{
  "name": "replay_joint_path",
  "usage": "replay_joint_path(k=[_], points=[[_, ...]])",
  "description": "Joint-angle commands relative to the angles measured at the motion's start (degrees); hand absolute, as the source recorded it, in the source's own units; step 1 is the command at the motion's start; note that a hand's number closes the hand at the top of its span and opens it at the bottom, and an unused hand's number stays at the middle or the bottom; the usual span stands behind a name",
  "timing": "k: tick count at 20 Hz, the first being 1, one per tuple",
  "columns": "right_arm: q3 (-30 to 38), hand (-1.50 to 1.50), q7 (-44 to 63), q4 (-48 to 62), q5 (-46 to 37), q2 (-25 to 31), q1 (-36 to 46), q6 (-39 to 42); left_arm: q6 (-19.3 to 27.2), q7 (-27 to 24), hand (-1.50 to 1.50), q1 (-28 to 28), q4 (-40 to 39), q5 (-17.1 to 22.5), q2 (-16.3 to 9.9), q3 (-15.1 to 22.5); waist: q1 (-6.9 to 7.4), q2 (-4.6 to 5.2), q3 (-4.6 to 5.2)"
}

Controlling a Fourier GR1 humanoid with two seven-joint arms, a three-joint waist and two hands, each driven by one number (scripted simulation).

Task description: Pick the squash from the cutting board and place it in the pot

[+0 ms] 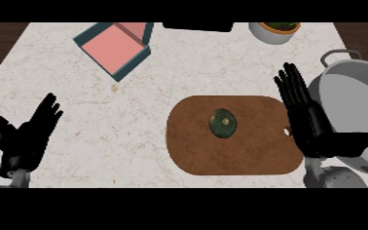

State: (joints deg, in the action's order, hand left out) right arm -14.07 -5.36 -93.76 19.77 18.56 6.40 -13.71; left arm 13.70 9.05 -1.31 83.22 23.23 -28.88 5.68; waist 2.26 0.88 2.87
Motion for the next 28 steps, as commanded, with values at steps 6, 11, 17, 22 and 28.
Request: replay_joint_path(k=[6, 11, 17, 22, 28], points=[[-17.12, 1.5, 9.43, 6.05, -14.44, 1.82, 7.99, 4.05, -9.05, -1.99, 0.0, 6.02, 1.3, -5.45, 2.16, 11.57, -1.52, -0.42, -2.67], [-10.42, -1.5, -8.49, 0.74, -30.37, -4.05, 3.07, -23.27, -7.65, -1.66, 0.0, 4.0, 0.24, -5.03, 5.19, 12.73, -4.7, -1.29, -2.96], [-17.98, -1.5, -9.08, -7.81, -37.28, -7.54, -3.7, -25.62, -10.17, -3.59, 0.0, 9.14, -6.28, -7.39, 8.8, 11.9, -2.9, -0.97, -2.84], [-16.74, -1.5, 19.79, -17.65, -40.32, 2.67, -0.63, -13.11, -9.18, -3.75, 0.0, 6.96, -5.24, -8.51, 9.75, 13.91, -3.68, -1.28, -2.65], [-17.63, -1.5, 41.2, -20.96, -42.94, -3.46, 5.99, -7.1, -11.42, -2.91, 0.0, 8.38, -6.12, -8.17, 8.76, 11.49, -2.43, -1.0, -2.79]])
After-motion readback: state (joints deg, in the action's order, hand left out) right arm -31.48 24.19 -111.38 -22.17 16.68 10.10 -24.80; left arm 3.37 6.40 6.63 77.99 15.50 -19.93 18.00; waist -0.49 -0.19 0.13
